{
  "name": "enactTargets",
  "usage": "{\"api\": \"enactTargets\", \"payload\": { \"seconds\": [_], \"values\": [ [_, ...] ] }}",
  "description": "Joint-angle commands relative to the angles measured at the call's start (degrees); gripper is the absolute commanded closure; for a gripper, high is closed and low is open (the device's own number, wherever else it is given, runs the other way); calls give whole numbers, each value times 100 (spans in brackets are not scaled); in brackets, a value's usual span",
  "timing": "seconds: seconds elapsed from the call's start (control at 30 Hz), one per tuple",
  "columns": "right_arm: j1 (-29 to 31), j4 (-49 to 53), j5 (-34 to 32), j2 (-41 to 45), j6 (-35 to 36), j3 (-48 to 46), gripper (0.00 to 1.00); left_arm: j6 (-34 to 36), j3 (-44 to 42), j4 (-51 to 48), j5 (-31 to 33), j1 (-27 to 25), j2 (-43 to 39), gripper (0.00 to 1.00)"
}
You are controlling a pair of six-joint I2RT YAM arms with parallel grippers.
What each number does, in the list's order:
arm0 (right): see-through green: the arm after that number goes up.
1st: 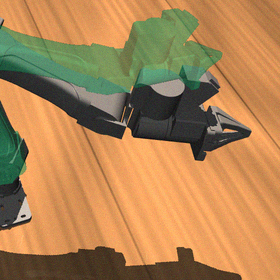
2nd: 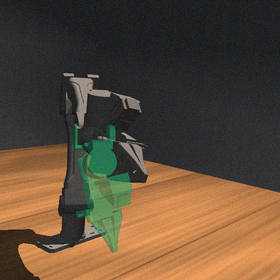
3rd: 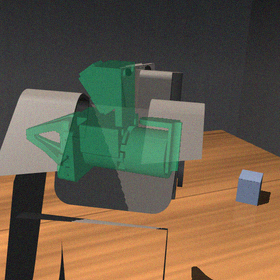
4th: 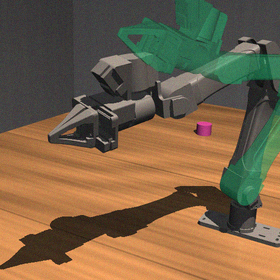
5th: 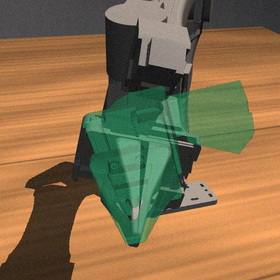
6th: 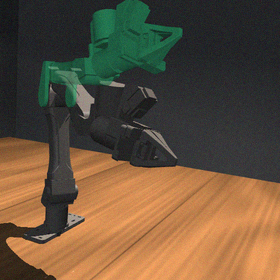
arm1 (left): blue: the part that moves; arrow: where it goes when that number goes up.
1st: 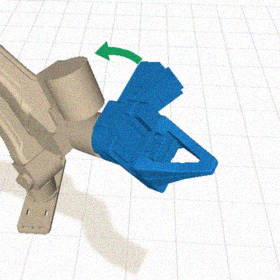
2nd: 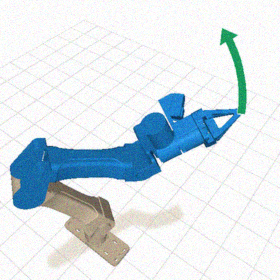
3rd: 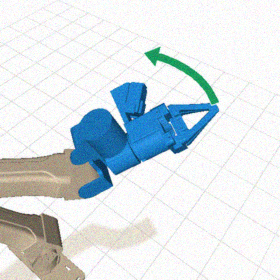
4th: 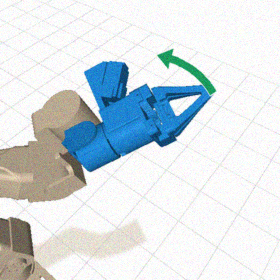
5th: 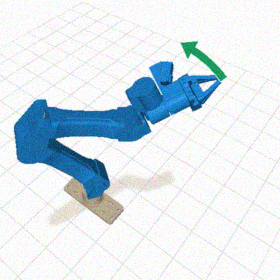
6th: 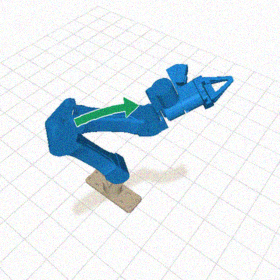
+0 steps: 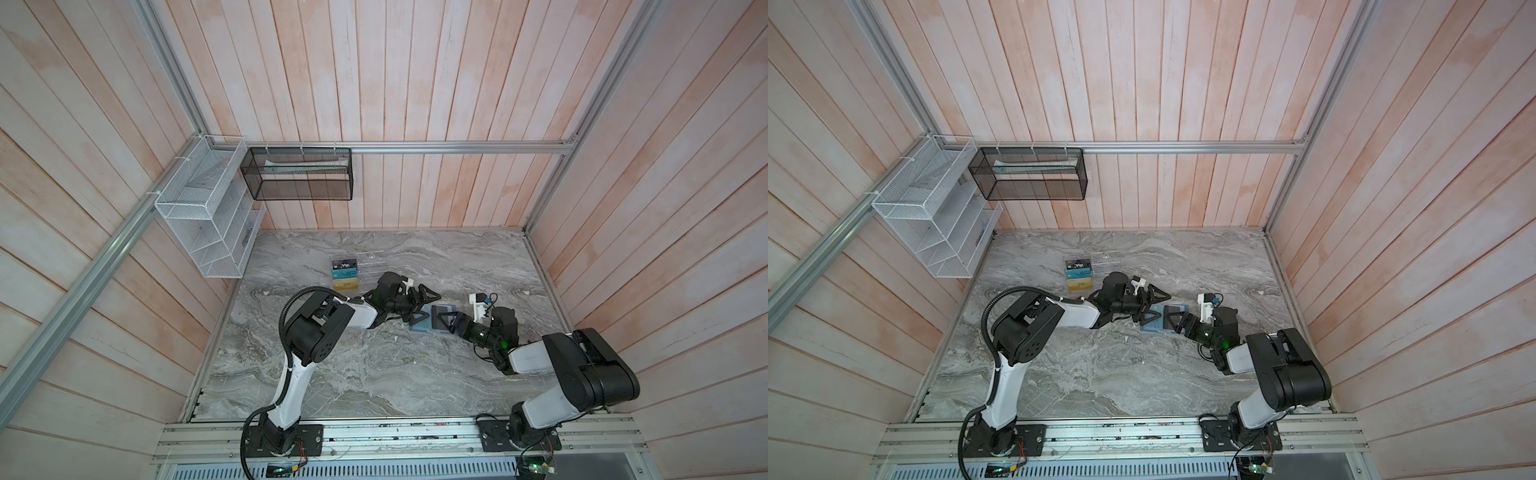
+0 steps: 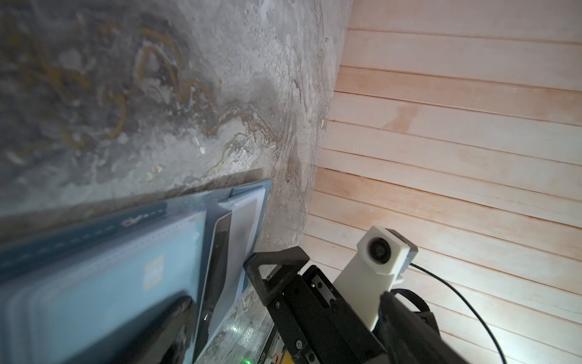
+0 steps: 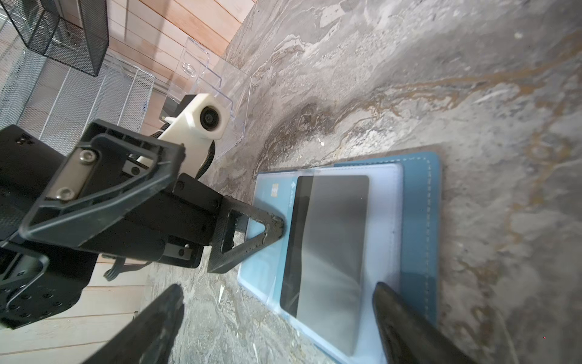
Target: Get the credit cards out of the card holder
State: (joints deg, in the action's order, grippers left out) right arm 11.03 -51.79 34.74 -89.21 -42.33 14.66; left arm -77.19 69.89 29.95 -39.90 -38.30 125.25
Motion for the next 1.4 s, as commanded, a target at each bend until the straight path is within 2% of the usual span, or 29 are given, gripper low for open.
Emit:
{"api": "enactTargets", "payload": {
  "seconds": [0.0, 0.27, 0.37, 0.6, 1.37],
  "values": [
    [-57, 61, 83, -86, -83, -114, 5, 322, 38, -610, 38, 26, 296, 8],
    [-112, -81, 165, -60, -149, -174, 5, 337, -3, -602, 37, 61, 408, 12],
    [-118, -78, 165, -52, -141, -174, 5, 522, 131, -846, 0, 62, 486, 18],
    [-118, -64, 182, -85, -133, -130, 5, 851, 204, -1200, 17, 75, 545, 19],
    [-136, -26, 239, -61, -178, 22, 5, 1464, 88, -1570, 88, 87, 767, 37]
  ]
}}
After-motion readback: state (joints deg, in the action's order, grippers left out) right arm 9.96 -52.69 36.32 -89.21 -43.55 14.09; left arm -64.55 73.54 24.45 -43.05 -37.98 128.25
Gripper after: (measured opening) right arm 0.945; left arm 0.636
